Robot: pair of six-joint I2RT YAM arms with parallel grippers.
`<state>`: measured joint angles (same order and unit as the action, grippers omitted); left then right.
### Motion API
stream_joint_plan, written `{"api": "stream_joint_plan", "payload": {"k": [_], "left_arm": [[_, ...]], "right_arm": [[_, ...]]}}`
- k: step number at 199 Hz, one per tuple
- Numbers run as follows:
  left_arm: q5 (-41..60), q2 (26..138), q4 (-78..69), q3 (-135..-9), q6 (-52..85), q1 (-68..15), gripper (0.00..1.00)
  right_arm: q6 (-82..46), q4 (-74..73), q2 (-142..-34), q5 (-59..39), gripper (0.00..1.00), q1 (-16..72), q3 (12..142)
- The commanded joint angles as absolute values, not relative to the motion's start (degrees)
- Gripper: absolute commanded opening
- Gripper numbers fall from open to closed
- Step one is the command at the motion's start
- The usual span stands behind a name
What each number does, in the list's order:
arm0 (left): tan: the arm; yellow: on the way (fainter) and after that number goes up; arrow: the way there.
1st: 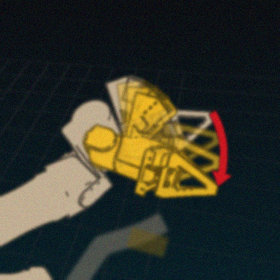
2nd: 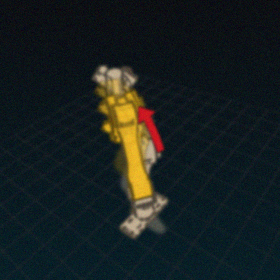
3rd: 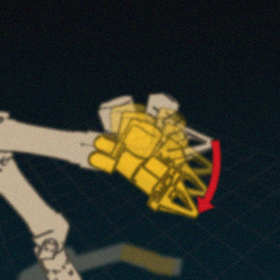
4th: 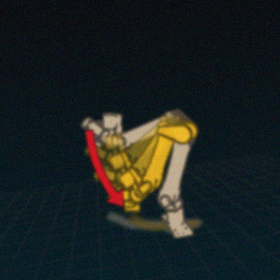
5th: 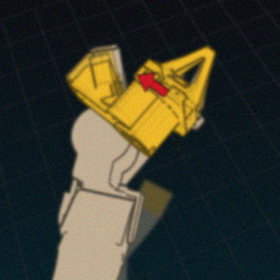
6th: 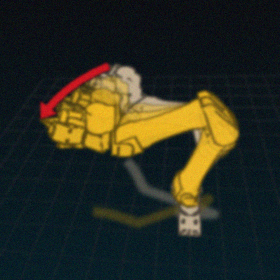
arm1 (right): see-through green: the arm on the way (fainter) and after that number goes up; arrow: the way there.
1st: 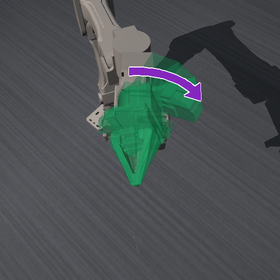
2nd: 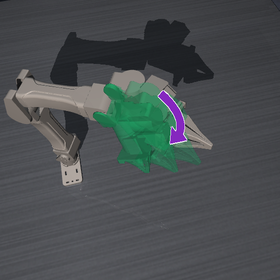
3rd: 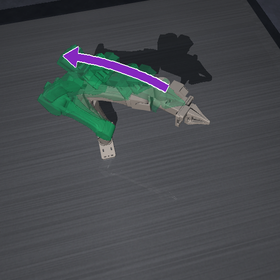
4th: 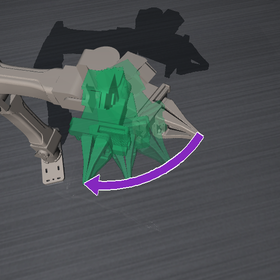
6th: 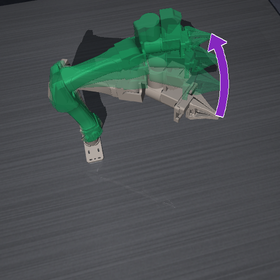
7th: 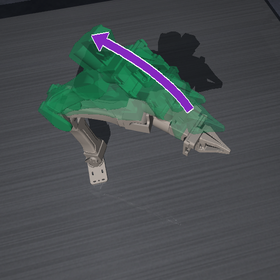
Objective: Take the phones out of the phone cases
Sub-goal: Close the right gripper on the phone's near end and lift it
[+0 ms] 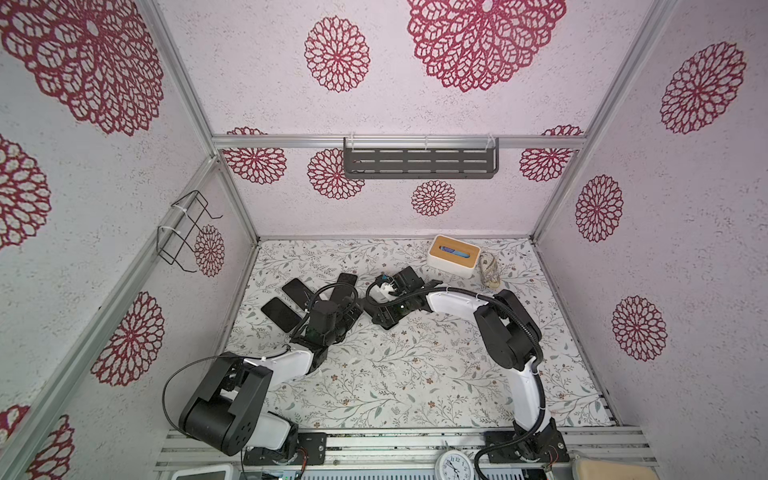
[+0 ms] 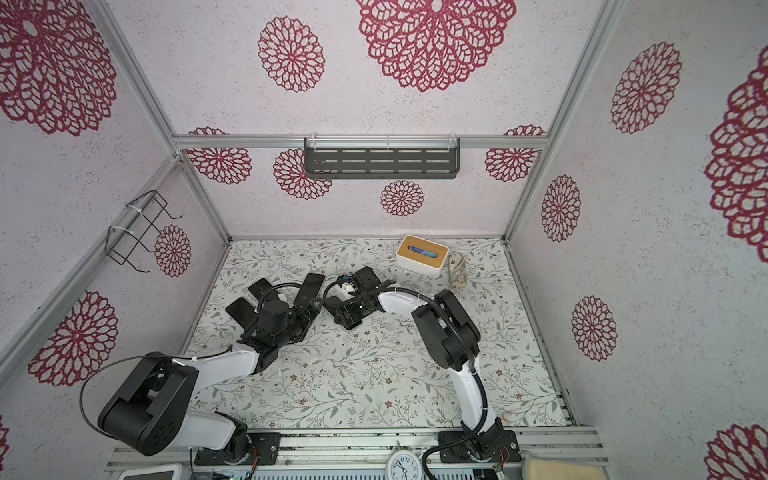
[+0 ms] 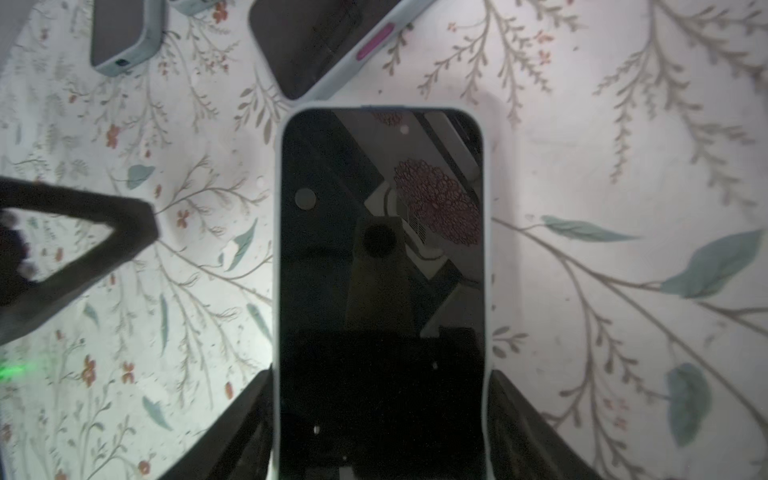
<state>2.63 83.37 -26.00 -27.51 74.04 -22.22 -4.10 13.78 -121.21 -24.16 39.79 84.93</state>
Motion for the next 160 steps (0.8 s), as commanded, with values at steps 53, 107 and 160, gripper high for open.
{"api": "stream_joint_plan", "payload": {"k": [53,107,160], "left_arm": [[8.24,93.26,-43.97,-24.79,80.47,-21.18,0.87],[11.1,99.55,-55.38,-24.06,83.75,-21.54,0.63],[12.02,103.97,-60.78,-24.5,85.31,-22.42,0.23]], "right_arm": [[-6.42,5.8,-112.36,-33.72,0.43,40.08,79.14],[-7.01,5.02,-111.98,-33.57,0.41,40.34,78.3],[-7.56,5.07,-112.49,-33.49,0.39,40.43,79.15]]}}
